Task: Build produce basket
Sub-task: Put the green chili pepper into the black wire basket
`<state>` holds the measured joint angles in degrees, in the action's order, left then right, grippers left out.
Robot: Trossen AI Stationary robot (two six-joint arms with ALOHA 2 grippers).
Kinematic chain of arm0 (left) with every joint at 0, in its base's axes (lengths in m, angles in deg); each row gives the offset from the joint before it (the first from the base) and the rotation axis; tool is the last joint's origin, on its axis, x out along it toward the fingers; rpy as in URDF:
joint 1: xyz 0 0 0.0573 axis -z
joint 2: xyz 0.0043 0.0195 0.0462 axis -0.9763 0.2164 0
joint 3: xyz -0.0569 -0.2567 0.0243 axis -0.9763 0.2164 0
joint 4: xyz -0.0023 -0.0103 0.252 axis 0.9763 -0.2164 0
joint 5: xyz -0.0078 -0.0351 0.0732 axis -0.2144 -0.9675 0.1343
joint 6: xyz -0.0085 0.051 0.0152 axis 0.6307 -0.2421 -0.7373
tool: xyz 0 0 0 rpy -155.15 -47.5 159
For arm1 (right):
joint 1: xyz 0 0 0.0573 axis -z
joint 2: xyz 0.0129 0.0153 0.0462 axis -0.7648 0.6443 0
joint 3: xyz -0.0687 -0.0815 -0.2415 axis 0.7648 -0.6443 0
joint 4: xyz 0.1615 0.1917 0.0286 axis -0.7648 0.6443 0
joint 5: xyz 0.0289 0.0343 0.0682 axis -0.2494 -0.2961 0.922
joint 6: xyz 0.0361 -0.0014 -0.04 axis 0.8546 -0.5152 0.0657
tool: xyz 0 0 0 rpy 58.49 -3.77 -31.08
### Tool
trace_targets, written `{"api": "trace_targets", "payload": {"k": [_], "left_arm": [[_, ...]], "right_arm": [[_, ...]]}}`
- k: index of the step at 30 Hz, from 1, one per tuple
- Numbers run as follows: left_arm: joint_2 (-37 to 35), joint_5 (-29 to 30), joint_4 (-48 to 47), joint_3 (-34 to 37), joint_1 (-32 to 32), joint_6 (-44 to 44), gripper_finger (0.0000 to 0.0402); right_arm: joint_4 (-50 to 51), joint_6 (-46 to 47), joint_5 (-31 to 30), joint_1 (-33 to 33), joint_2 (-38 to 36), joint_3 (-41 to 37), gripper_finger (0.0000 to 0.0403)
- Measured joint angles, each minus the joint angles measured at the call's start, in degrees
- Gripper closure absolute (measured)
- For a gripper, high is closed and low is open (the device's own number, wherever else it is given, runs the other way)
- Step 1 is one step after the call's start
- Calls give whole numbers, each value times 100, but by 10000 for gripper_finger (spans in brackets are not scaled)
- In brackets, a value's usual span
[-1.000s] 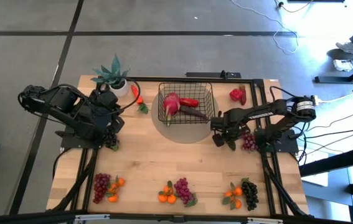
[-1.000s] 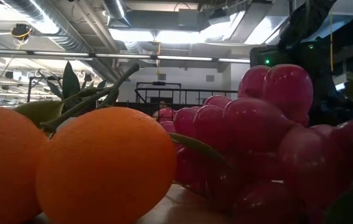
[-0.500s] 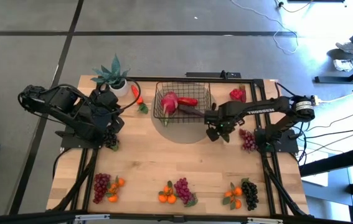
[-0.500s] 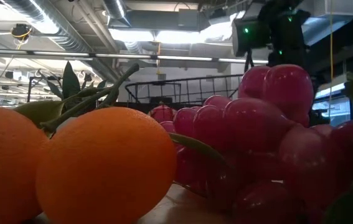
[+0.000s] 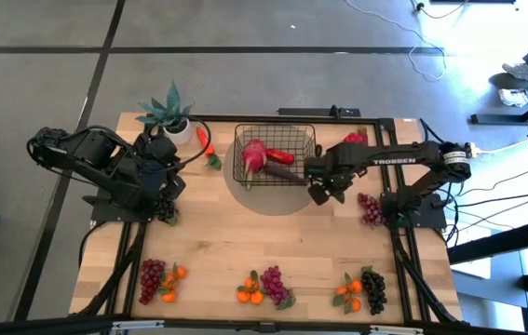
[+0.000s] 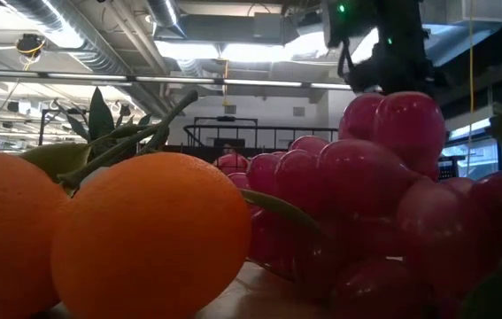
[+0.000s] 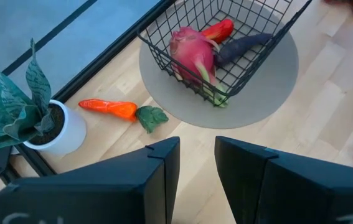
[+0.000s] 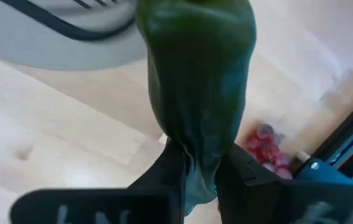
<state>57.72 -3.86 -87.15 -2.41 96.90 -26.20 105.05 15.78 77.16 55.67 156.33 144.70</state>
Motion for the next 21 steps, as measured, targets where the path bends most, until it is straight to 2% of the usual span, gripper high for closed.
{"api": "trace_targets", "payload": {"k": [7, 12, 15, 19, 21], "left_arm": [[0, 0, -1, 0, 0, 2, 311], [0, 0, 0, 0, 0, 4, 311], [0, 0, 1, 0, 0, 4, 311], [0, 0, 1, 0, 0, 5, 311], [0, 5, 1, 0, 0, 9, 311]], "right_arm": [[328, -367, -547, -2, 0, 1231, 365], [-142, -833, -1067, 105, -2, 2049, 365], [-765, -1341, -1233, 279, -7, 2270, 365], [-1621, -1871, -939, 585, 60, 2227, 364], [-1667, -2053, -762, 721, 238, 2218, 364]]}}
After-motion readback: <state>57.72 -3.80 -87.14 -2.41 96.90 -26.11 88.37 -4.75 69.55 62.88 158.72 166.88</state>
